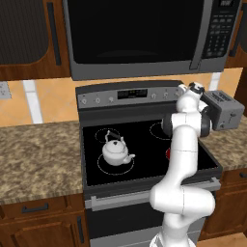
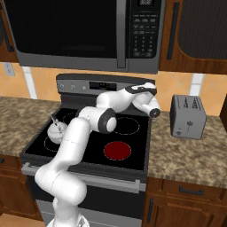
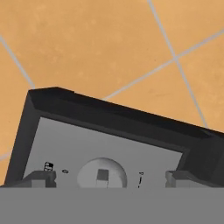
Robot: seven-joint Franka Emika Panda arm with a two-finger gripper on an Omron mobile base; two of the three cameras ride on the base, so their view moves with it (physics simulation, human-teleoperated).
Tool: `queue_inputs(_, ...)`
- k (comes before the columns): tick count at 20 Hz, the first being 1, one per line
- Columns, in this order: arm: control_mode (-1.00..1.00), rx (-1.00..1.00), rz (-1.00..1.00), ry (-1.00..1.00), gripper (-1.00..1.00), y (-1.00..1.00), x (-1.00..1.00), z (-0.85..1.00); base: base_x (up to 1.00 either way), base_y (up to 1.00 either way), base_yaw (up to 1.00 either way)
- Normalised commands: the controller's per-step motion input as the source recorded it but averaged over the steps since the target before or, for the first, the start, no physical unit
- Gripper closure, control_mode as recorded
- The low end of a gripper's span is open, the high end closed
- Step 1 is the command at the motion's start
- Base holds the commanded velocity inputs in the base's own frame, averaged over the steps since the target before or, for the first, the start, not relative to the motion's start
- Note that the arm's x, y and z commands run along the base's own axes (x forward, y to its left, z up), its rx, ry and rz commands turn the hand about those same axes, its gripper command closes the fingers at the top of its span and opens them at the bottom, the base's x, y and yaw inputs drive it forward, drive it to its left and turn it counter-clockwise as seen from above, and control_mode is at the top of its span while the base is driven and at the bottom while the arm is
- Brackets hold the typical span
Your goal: Turn off the front right burner of the stove.
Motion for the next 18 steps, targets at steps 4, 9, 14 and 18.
queue_inputs(4, -1.0, 0.0, 0.0, 0.0, 1.0, 0.0, 0.01, 0.0, 0.0, 0.0, 0.0)
queue_inputs(9, -1.0, 0.02, -0.02, 0.0, 1.0, 0.0, 0.0, 0.0, 0.0, 0.0, 0.0)
queue_inputs(14, -1.0, 0.12, -0.16, 0.04, 1.0, 0.0, 0.01, 0.03, 0.0, 0.0, 0.0)
queue_inputs(18, -1.0, 0.3, -0.29, 0.08, 1.0, -0.06, 0.0, 0.08, 0.0, 0.0, 0.0)
